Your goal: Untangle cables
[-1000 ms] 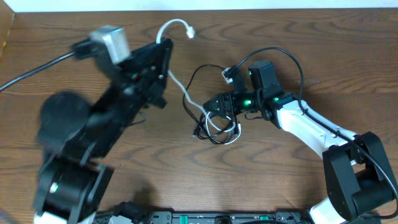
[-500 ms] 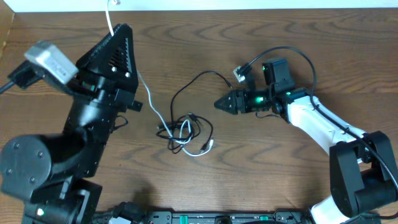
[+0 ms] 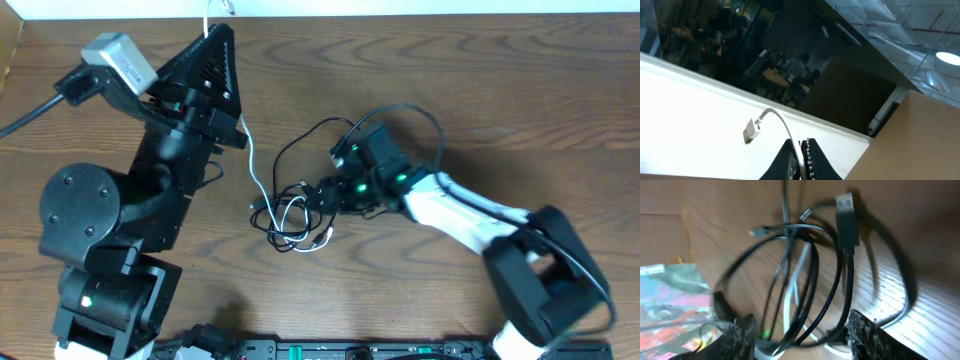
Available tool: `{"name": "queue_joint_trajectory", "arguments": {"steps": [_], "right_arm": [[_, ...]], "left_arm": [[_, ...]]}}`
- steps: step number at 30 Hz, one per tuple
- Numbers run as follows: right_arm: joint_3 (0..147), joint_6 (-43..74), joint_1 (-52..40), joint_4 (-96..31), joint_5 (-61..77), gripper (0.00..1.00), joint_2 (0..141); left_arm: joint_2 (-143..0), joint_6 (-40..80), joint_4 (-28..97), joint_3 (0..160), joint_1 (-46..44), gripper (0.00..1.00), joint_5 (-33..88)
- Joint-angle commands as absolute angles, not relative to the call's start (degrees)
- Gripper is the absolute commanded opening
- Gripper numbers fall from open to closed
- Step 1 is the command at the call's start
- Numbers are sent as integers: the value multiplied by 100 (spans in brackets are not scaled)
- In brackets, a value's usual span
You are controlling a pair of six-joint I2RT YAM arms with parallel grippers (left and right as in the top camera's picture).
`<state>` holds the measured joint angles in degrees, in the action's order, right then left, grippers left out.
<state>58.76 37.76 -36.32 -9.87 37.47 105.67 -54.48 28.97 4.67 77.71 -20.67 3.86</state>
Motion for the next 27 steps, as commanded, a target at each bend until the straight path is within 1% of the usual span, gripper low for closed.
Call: {"name": "queue_joint_trajectory", "arguments": {"steps": [1, 4, 5, 6, 7, 9, 11, 13, 15, 19, 22, 27], "right_arm": [[5927, 4165, -3830, -703, 3726, 54, 11115], [6007, 4246, -3892, -495, 3811, 51, 11389], [6064, 4246, -3905, -497, 3824, 49, 11458], [6141, 4239, -3922, -541, 3835, 45, 11515], [6200, 4235, -3935, -602, 3820, 38, 11544], [6263, 4139, -3942, -753, 3669, 17, 11537], [6364, 3970, -3894, -1194, 3448, 1, 11528], [6484, 3754, -3802, -1682, 3188, 1, 11480], [6755, 3393, -3612, -2499, 2762, 1, 11316], [7266, 2939, -3306, -3660, 1778, 1, 10715], [7579, 2727, -3070, -4171, 1387, 1, 10160], [7797, 2554, -2532, -4604, 1461, 1, 9351]], "left_arm": [[-5371, 2969, 416, 7911, -2040, 8, 270], [-5380, 2969, 423, 7911, -2040, 7, 272], [-5380, 2969, 445, 7911, -2043, 7, 272], [-5382, 2967, 475, 7911, -2043, 7, 272], [-5380, 2967, 539, 7911, -2043, 8, 270], [-5382, 2963, 803, 7911, -2040, 7, 220], [-5382, 2965, 1120, 7911, -2010, 7, 80], [-5382, 2963, 1396, 7911, -1951, 7, 34], [-5395, 2965, 1925, 7909, -1796, 7, 36], [-5551, 2963, 3009, 7909, -1446, 7, 36], [-5774, 2963, 3691, 7909, -1131, 7, 38], [-6311, 2672, 4501, 7909, -733, 8, 102]]}}
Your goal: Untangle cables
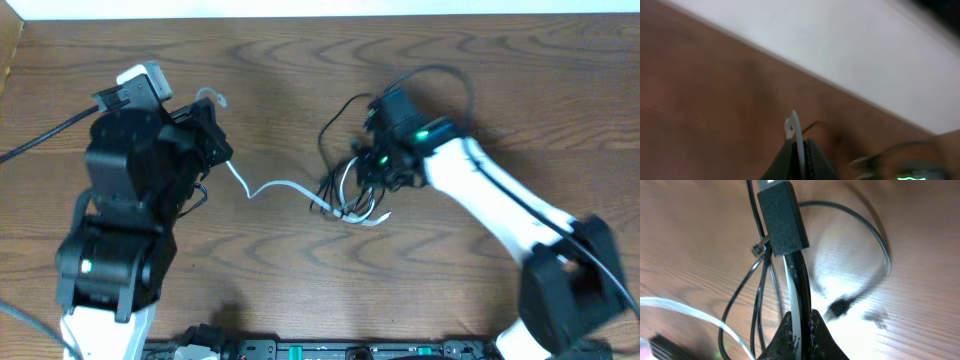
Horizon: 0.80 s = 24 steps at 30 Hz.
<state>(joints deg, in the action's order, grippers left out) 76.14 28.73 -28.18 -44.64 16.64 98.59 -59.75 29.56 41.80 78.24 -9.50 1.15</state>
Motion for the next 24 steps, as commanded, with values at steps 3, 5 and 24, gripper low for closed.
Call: {"name": "queue_joint_trajectory", "arguments": {"steps": [3, 5, 24], "right_arm": [[7800, 2550, -2222, -4864, 1643, 1, 9085], [7800, 2515, -2025, -5087, 1798, 1, 9024], [7797, 2154, -1721, -5642, 2088, 1, 9043]], "left_arm": [[-6657, 2217, 4777, 7909, -716, 7, 102], [-6873, 2021, 4875, 7905, -720, 7, 106], [-8750, -862, 4600, 7898, -1702, 56, 4407]]}}
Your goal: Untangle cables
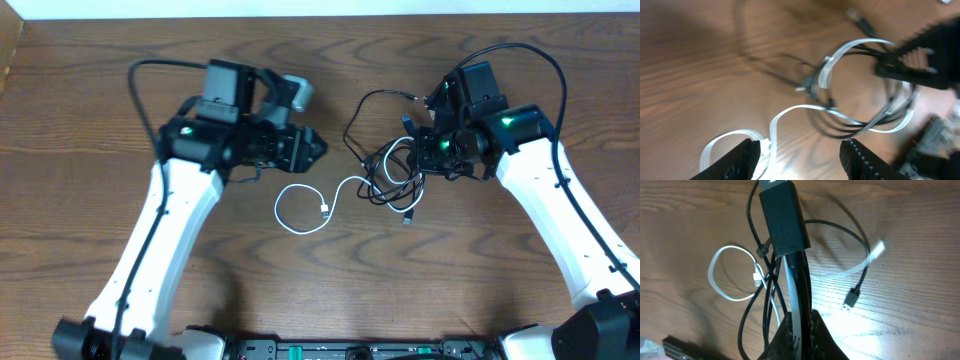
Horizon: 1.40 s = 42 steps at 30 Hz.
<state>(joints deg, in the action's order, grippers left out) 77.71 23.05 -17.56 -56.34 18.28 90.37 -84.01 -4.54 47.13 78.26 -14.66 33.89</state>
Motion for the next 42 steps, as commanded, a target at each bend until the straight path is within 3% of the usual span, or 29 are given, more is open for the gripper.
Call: {"name": "queue_joint_trajectory", "arguments": {"steps": [1, 5, 12, 23, 29, 42], "right_arm": [[7797, 2106, -1708, -5640, 2206, 1, 9043], [7797, 1957, -1535, -5636, 2672, 1, 9045], [7797, 2163, -961, -5599, 3708, 1, 9435], [7797, 1914, -902, -5474, 4587, 1, 9765], [7797, 1859, -897, -5413, 4720, 1, 9765], [7797, 1789, -893, -5290, 4976, 1, 9765]], "left_arm": [[-8969, -1096, 4482, 7900, -1874, 55, 4899], [-9231, -1393, 4250, 7898, -2156, 55, 5505], [-9249, -1579, 3798, 7898, -2639, 55, 5408], [-9284, -1586, 3632, 7898, -3452, 55, 3629], [-9550, -1584, 3529, 7898, -3804, 54, 3417], [-9977, -1328, 3299, 7896, -3898, 33, 3400]]}}
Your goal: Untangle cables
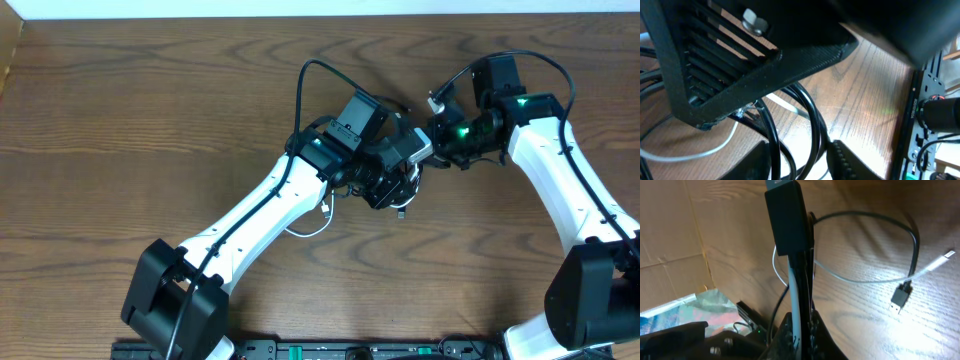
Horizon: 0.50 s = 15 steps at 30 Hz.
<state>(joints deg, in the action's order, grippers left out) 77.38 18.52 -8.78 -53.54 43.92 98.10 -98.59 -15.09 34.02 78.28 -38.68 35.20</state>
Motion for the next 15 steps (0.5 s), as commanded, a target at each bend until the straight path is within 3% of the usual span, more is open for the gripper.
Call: {"name": "queue_joint_trajectory", "arguments": {"steps": [1, 4, 10, 15], "right_arm": [[7797, 1763, -893, -5286, 5046, 1, 9765], [7797, 1680, -893, -5290, 5310, 1, 9762], [7797, 1643, -893, -5264, 5660, 1, 9762], [7797, 1645, -893, -5061, 6176, 4, 9762]], "left_arm": [[-9979, -1186, 3227, 7896, -3898, 31, 3400], [-9981, -1083, 3081, 7894, -3898, 27, 3378], [-10001, -947, 2921, 7887, -3898, 27, 3376], [-10001, -888, 2902, 7885, -3898, 40, 3378]]}}
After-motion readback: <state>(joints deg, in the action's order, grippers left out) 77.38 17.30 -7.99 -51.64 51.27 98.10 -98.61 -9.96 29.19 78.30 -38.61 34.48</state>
